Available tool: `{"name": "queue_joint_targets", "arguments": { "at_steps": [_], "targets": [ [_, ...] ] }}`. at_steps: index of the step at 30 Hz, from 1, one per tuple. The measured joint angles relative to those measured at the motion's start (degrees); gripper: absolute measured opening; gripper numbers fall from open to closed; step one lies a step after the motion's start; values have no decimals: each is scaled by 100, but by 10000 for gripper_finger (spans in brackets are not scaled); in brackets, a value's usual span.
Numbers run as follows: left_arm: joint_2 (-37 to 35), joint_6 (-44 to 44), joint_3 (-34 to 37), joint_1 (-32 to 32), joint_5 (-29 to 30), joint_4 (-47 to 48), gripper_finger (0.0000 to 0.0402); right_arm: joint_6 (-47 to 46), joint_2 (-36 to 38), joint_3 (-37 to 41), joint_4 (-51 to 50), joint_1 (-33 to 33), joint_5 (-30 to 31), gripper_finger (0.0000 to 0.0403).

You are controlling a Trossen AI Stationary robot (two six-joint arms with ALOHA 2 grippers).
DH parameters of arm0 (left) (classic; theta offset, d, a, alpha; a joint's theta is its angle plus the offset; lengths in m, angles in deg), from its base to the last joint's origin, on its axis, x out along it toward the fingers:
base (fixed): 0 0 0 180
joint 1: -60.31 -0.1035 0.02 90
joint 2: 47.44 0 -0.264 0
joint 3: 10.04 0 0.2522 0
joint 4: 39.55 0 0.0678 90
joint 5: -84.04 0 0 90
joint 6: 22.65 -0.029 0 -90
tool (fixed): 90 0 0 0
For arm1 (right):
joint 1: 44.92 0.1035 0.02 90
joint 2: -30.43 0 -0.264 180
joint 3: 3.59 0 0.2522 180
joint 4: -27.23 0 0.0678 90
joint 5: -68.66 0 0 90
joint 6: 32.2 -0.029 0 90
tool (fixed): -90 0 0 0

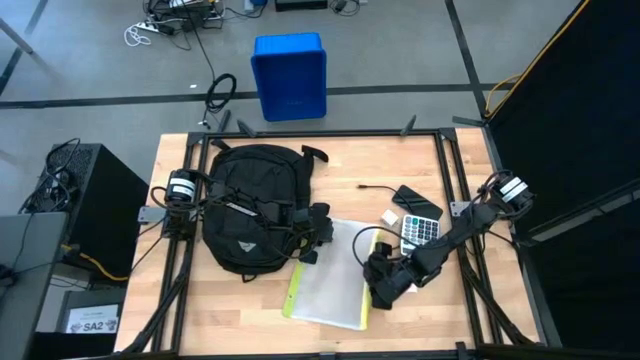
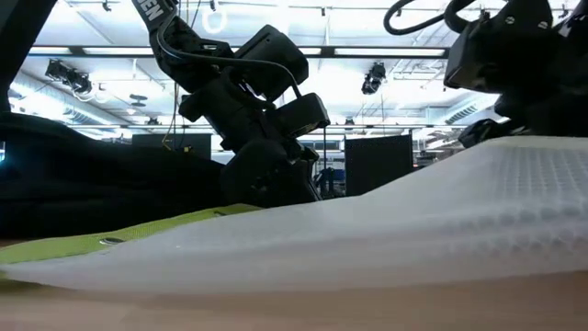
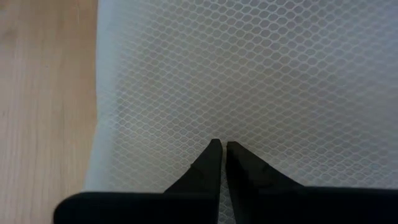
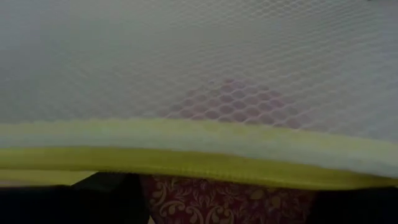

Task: Unpack backpack
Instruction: Remove the red scented candle jar from the white zip bag

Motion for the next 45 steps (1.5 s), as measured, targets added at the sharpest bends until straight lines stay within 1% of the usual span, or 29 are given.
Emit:
{"name": "queue_joint_targets", "arguments": {
  "at_steps": [5, 7, 10, 15, 20, 23, 25, 29, 33, 35, 39, 45],
  "targets": [
    [0, 0, 4, 0, 2, -2, 0, -8, 2, -2, 5, 106, 1, 289],
    [0, 0, 4, 0, 2, -2, 0, -31, 4, -2, 6, 156, -19, 284],
    [0, 0, 4, -2, 2, 7, 0, -128, 5, -2, 5, 219, -105, 265],
    [0, 0, 7, -2, 9, 22, 0, -238, 7, -4, 7, 321, -168, 264],
    [0, 0, 7, -2, 9, 22, 0, -236, 9, -9, 7, 376, -157, 283],
    [0, 0, 7, -2, 9, 32, 0, -235, 16, -9, -20, 413, -188, 272],
    [-3, -4, 4, -2, 20, 118, 0, -258, 60, -11, -144, 435, -226, 265],
    [-20, -5, -9, -7, 38, 370, 0, -402, 214, -11, -384, 502, -293, 265],
    [-31, -7, -11, -7, 39, 498, 0, -451, 464, -11, -578, 598, -265, 283],
    [-31, -7, -11, -7, 39, 498, 0, -503, 614, -11, -754, 658, -189, 285],
    [-31, -7, -11, -7, 36, 498, 0, -773, 979, -13, -1309, 746, -123, 266],
    [-31, -6, -11, -7, 26, 498, 0, -1318, 1489, -13, -2229, 854, 30, 268]
  ]
}}
